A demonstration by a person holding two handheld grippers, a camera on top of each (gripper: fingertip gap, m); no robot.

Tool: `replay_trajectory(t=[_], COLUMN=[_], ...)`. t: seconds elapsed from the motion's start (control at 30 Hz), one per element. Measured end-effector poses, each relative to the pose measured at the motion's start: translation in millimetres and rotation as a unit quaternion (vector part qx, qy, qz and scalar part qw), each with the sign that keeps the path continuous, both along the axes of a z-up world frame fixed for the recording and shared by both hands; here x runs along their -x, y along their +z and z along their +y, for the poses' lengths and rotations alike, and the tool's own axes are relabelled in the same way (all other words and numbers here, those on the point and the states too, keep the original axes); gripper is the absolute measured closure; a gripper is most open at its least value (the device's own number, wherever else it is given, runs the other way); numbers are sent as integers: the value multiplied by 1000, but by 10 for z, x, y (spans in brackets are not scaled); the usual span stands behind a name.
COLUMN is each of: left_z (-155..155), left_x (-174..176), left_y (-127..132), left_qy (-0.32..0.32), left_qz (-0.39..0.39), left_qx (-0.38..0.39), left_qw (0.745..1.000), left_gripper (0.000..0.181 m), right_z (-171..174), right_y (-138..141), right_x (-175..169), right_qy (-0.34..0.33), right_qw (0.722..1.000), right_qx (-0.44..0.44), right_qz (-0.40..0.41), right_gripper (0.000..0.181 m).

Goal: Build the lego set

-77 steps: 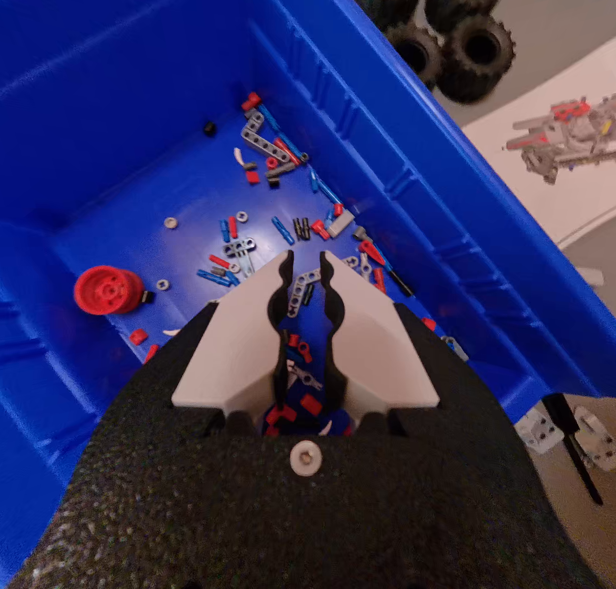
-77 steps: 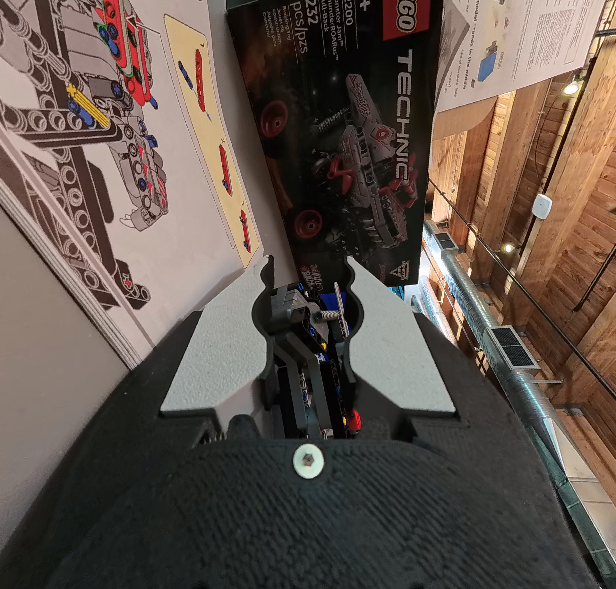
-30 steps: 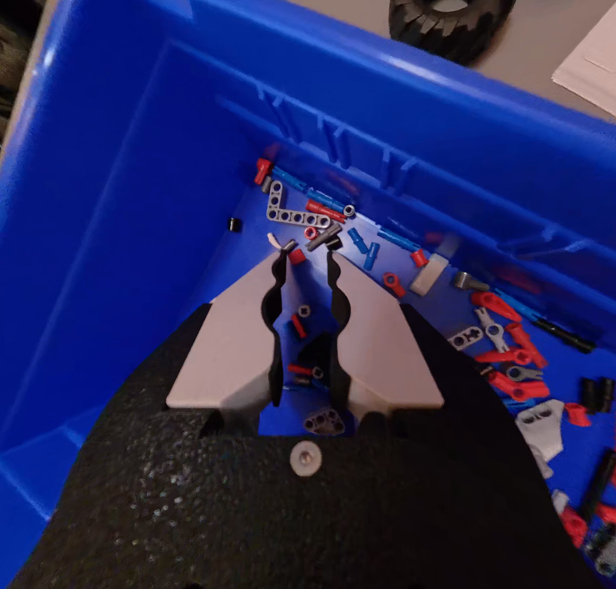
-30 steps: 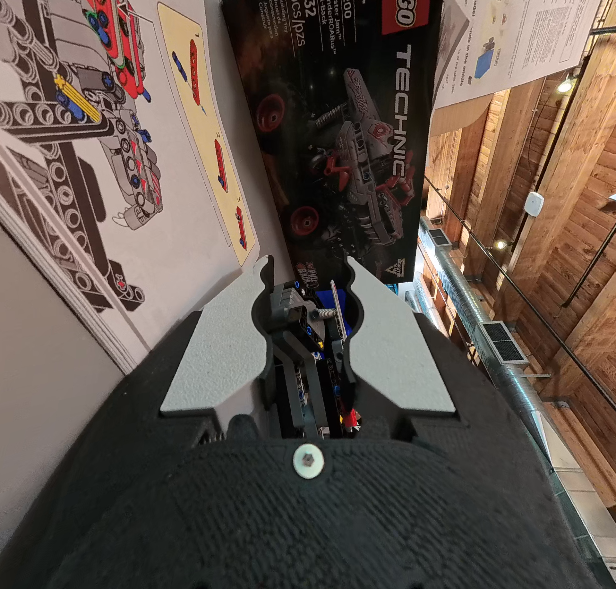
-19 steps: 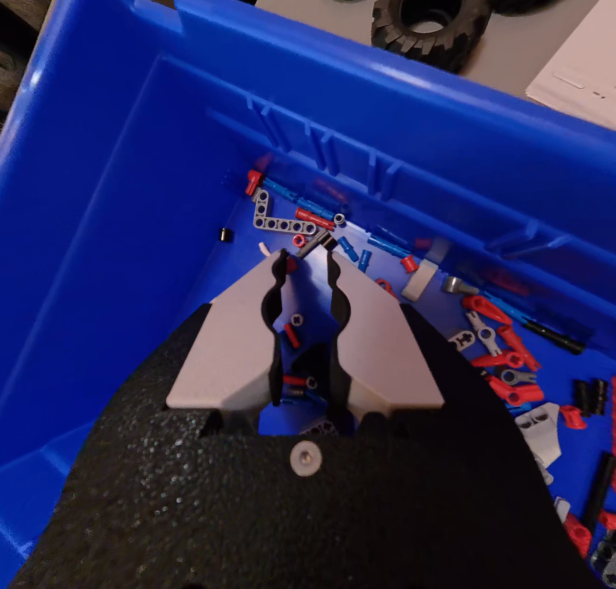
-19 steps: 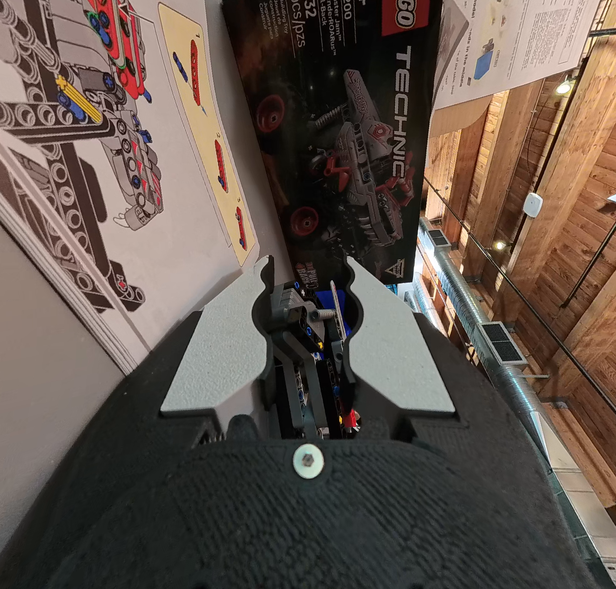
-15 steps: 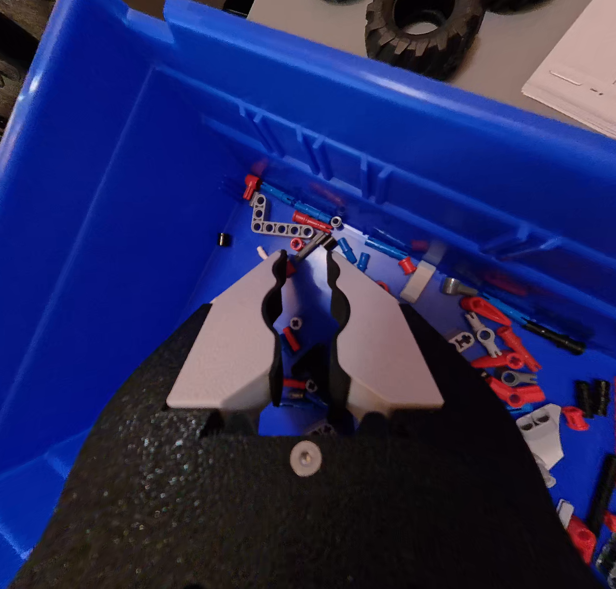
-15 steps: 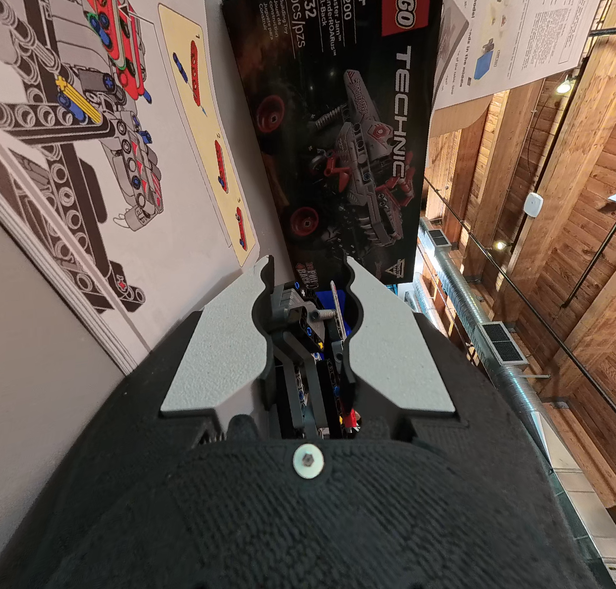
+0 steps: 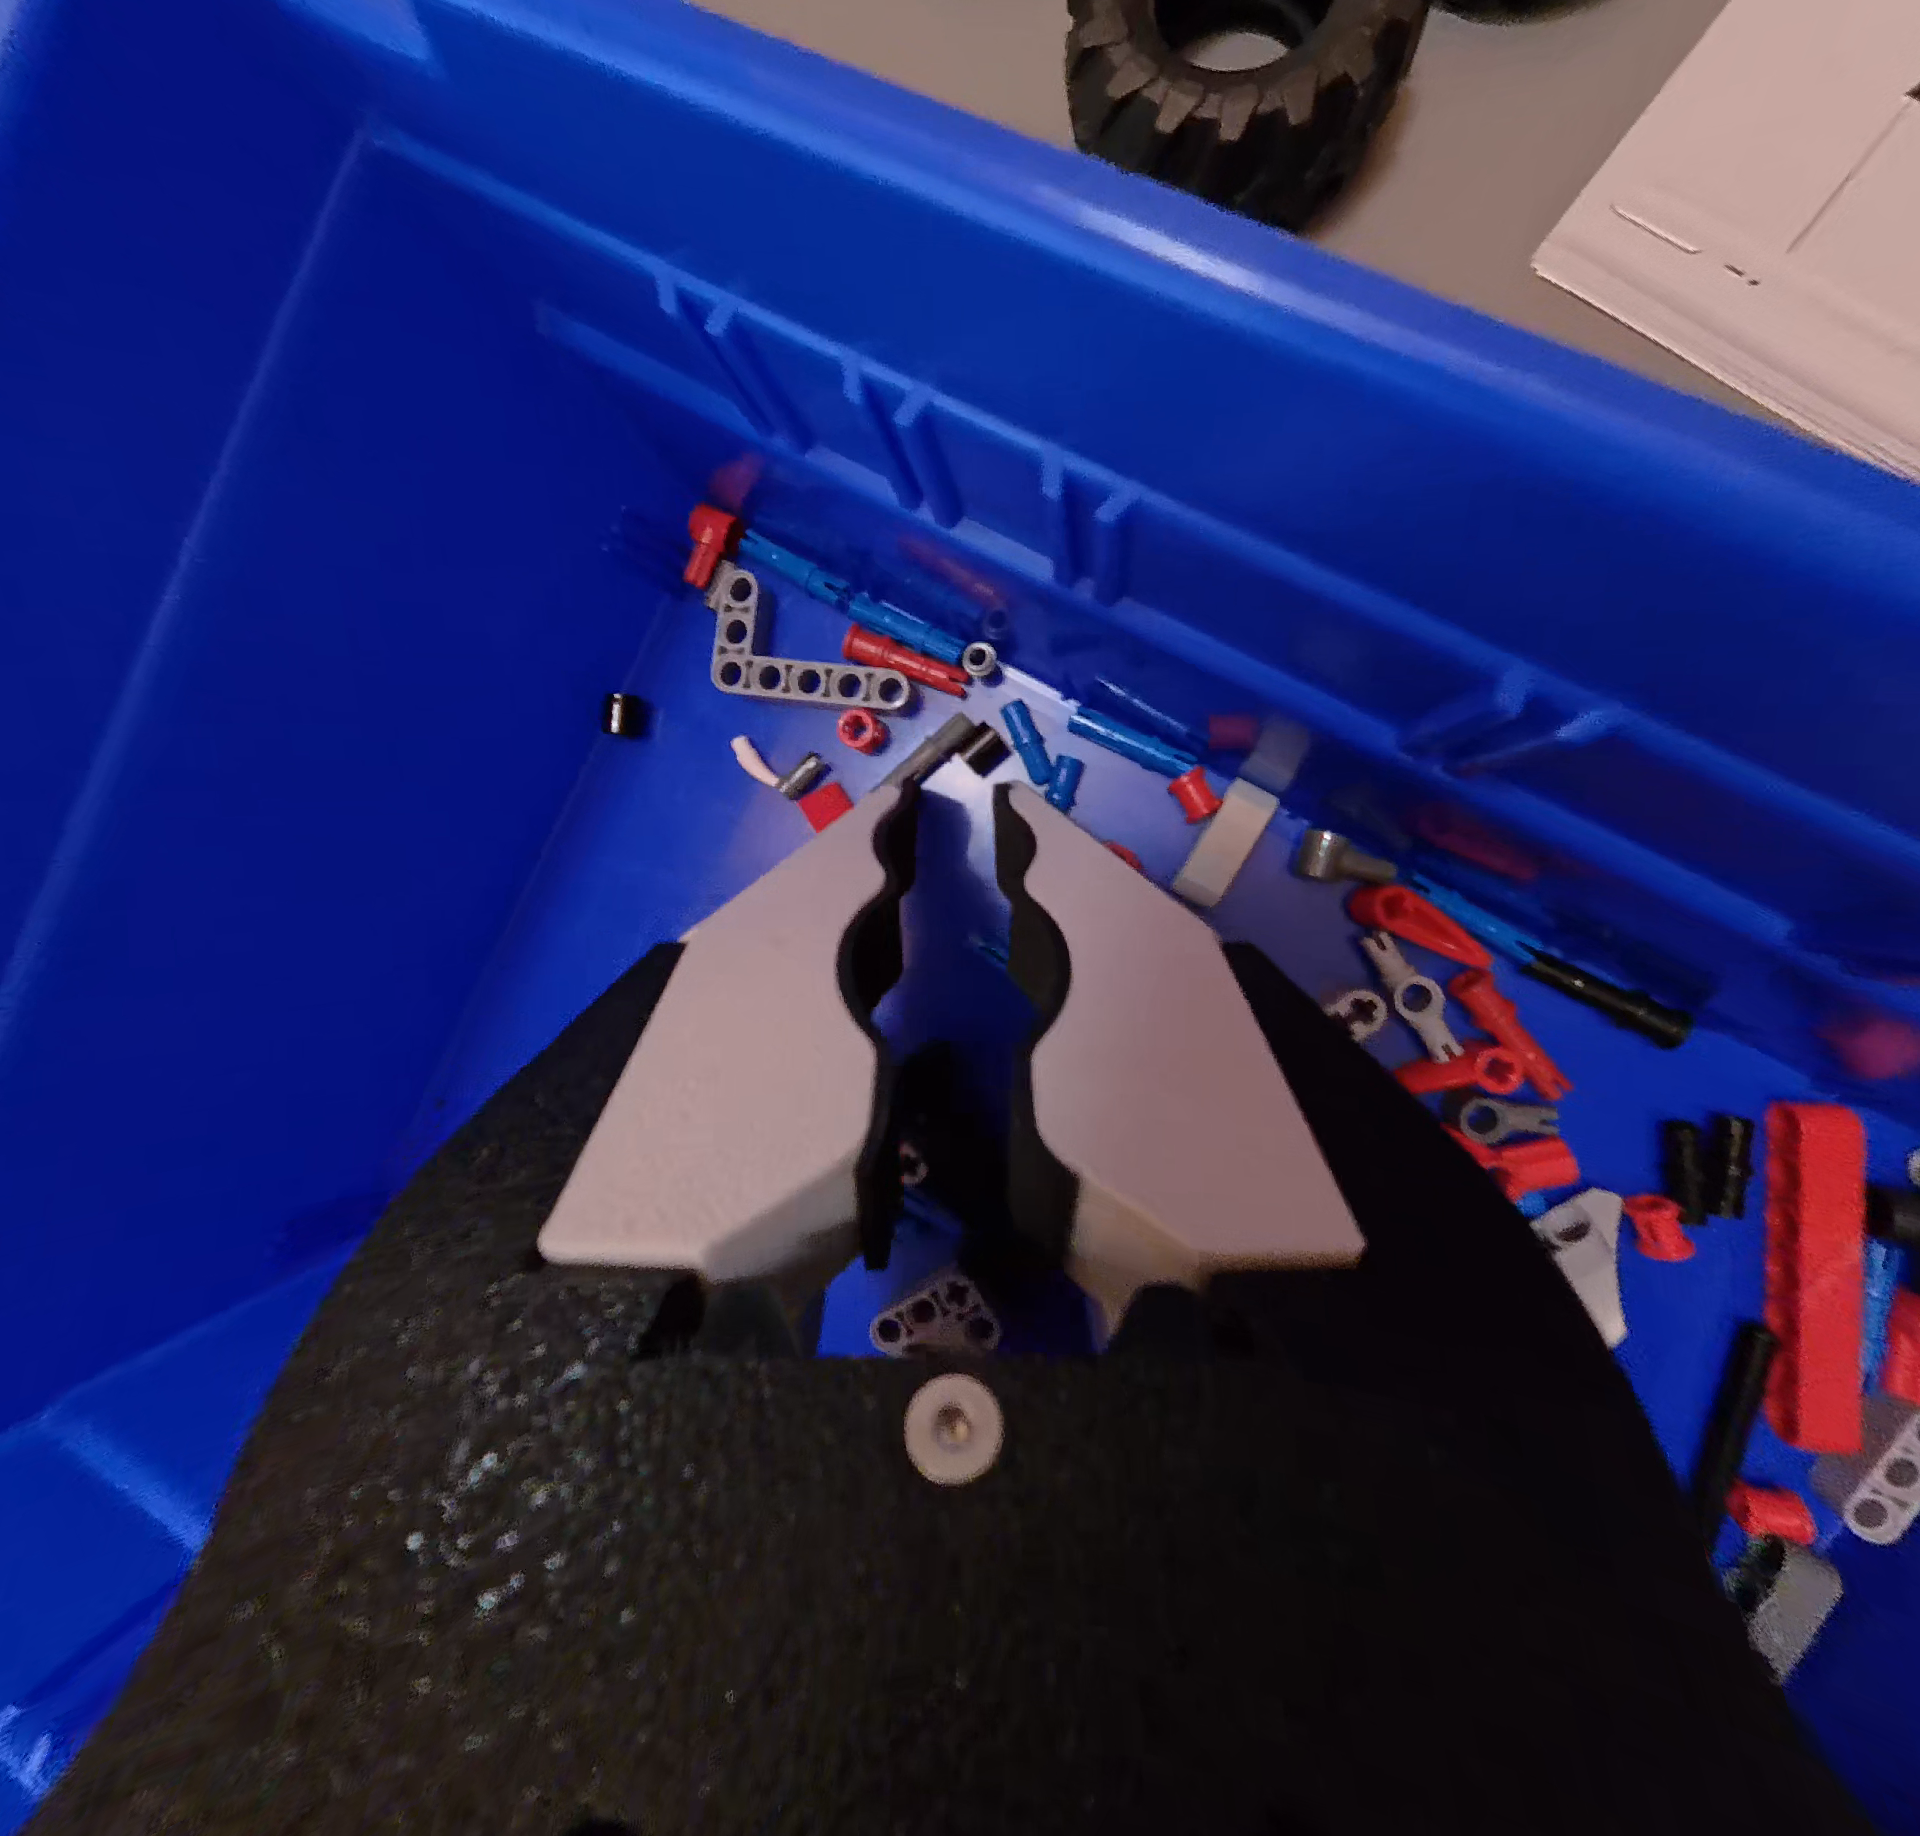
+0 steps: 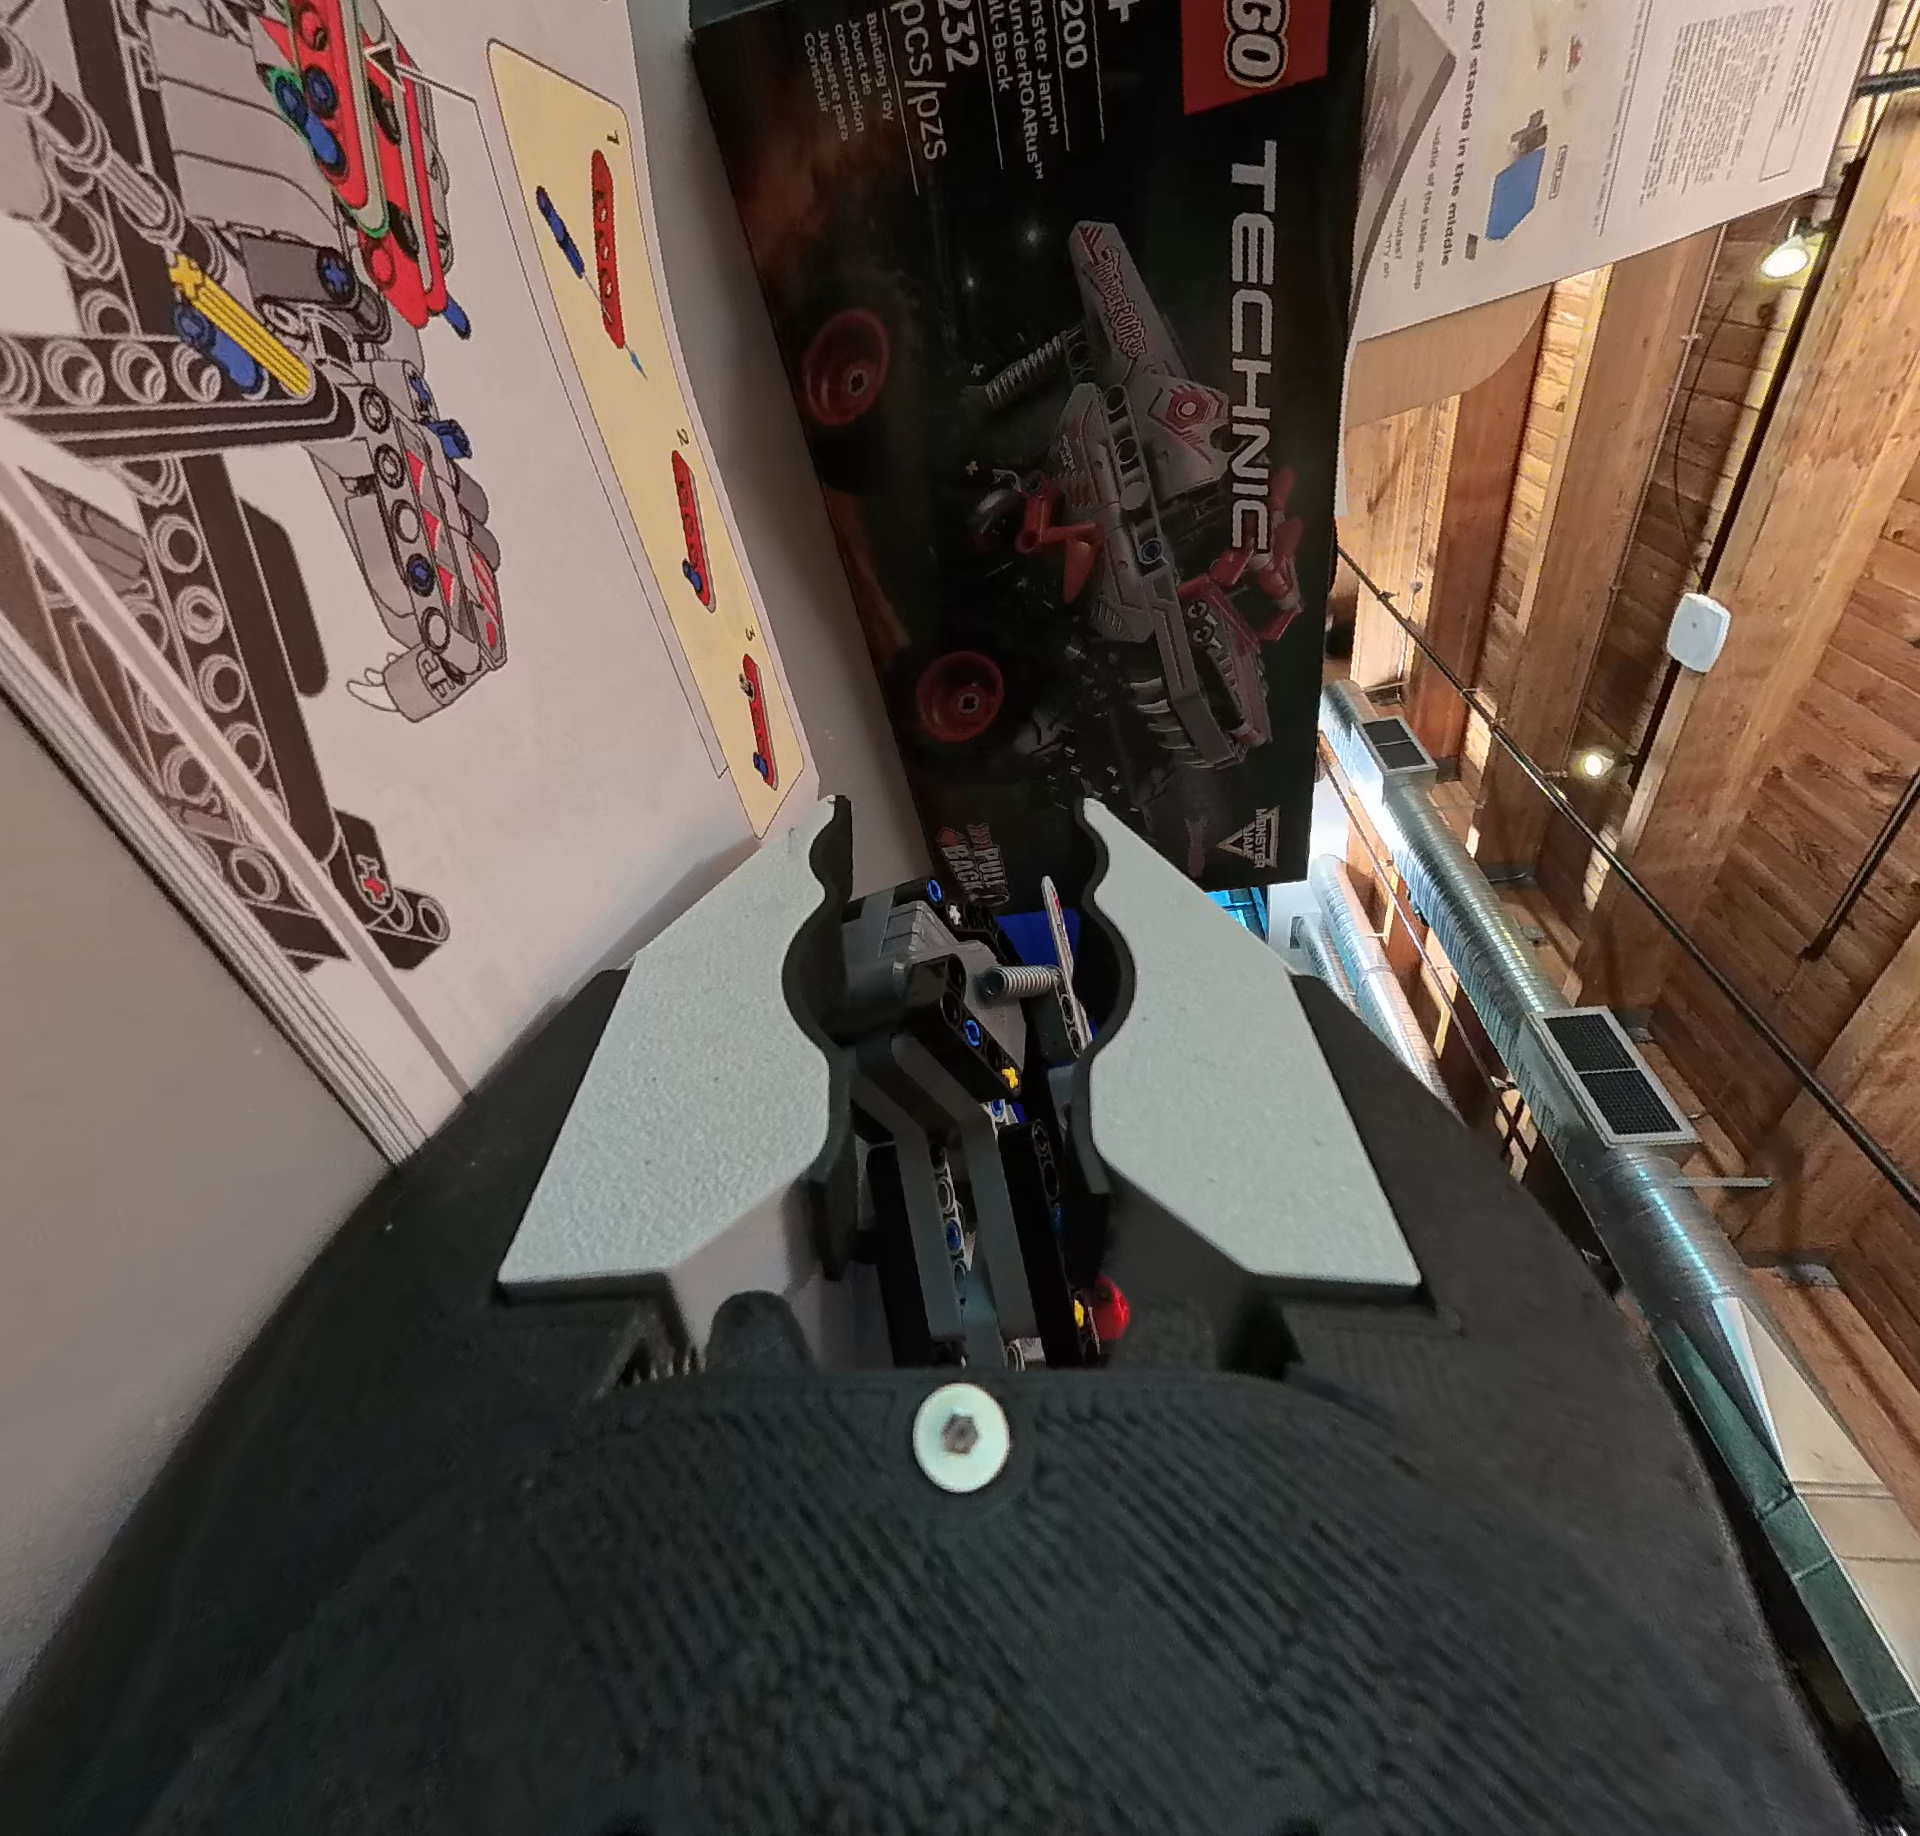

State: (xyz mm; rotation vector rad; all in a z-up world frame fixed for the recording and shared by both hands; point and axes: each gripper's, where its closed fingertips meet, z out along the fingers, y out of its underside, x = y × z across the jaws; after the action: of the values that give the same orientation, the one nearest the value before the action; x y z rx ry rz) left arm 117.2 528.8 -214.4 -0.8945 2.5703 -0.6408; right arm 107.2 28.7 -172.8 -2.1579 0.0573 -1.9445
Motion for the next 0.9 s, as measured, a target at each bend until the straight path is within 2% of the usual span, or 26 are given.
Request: replay_trajectory(t=[0.3, 0.43, 0.6, 0.67, 0.77, 0.9], left_z=[14, 67, 145, 103, -63, -111], left_x=[46, 164, 368, 520, 796, 1125], left_y=[-2, 16, 185, 271, 336, 201], left_qy=[1, 1, 20, 0, -72, -143], left_qz=[14, 43, 73, 90, 115, 172], left_qx=[-12, -26, -9, 5, 17, -12], left_qw=[1000, 999, 997, 996, 991, 975], left_gripper=[171, 159, 161, 161, 160, 162], right_z=[-6, -13, -17, -22, -36, -45], right_y=[-5, -3, -7, -3, -2, -5], right_x=[-4, -5, -6, -8, -14, -18], right_qy=[-1, -2, -4, -6, -11, -16], right_qw=[1000, 1000, 1000, 1000, 1000, 1000], right_qx=[-3, -3, -3, -2, 1, 4], right_qz=[3, 2, 3, 2, 1, 0], right_gripper=[142, 142, 142, 142, 142, 142])
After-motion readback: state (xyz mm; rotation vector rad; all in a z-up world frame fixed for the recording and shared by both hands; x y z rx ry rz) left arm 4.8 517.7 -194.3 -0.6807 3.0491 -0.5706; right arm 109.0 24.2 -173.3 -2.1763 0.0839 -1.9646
